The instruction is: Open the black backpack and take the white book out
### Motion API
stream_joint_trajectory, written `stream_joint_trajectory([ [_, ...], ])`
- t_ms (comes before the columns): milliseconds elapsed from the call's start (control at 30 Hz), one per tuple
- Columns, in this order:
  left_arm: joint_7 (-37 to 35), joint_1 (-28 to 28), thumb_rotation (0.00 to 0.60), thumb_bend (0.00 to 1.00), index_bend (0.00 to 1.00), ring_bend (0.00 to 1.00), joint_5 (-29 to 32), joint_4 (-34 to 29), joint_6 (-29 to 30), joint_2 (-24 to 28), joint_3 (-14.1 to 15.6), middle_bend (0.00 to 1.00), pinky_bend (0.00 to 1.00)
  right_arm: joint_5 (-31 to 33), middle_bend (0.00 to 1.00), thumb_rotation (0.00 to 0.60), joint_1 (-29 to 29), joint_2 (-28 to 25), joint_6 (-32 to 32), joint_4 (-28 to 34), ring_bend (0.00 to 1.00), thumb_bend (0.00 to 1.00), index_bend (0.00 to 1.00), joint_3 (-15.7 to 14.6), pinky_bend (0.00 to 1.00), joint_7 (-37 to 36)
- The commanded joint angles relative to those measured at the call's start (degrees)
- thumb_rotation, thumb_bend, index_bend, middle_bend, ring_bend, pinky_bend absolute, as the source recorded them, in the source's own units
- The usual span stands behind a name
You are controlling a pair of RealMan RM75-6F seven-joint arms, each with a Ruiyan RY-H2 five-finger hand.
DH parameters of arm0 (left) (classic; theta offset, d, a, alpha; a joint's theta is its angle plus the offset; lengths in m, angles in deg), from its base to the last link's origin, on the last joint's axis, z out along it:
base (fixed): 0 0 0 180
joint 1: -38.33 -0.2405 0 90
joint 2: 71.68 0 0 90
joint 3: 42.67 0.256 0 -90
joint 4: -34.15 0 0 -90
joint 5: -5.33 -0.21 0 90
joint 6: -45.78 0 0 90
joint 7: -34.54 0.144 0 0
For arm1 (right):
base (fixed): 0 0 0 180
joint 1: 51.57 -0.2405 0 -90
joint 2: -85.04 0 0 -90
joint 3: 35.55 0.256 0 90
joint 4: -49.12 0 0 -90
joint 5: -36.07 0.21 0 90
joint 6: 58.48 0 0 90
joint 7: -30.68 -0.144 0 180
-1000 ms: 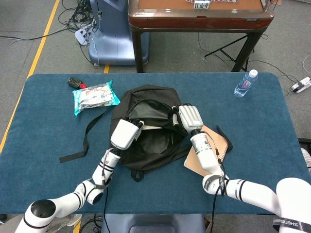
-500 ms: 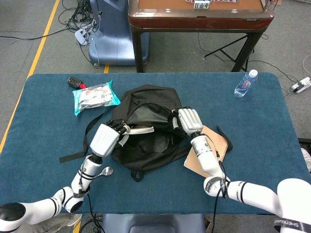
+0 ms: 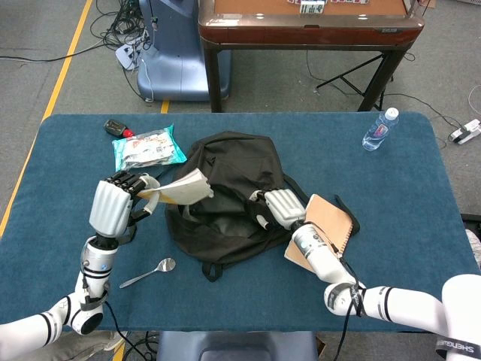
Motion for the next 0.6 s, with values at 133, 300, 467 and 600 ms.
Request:
stream_joint_trajectory([
  [133,1.4,-1.8,0.600,0.48,0.68,0.65,0.7,-3.1,0.5,3.8,-1.9,0.76,0.59,-3.9,0.17,0.600,2.3,-6.3,-1.1,7.9,0.17,0.31,0.02,-2.3,0.19,-1.0],
  [300,3.4,-1.0,0.600,0.48,0.68,0.65,1.3,-1.5,-1.4,3.3,-2.9,0.76,0.59,-9.1,0.17,0.600,5.6,-11.3,-4.5,13.1,0.17,0.31,0.02,-3.2,0.19,-3.8],
  [467,5.9,1.0,0.600,0.48,0.68,0.65,2.4,1.8,-4.8,0.0,-3.3,0.76,0.59,-13.8,0.17,0.600,9.1,-16.2,-8.2,16.7,0.17,0.31,0.02,-4.2,0.19,-6.3],
  [600,9.0,2.8,0.600,0.48,0.67,0.65,2.1,5.9,-7.0,-4.3,-2.5,0.76,0.59,-15.5,0.17,0.600,11.6,-19.4,-10.9,18.0,0.17,0.31,0.02,-4.8,0.19,-7.3],
])
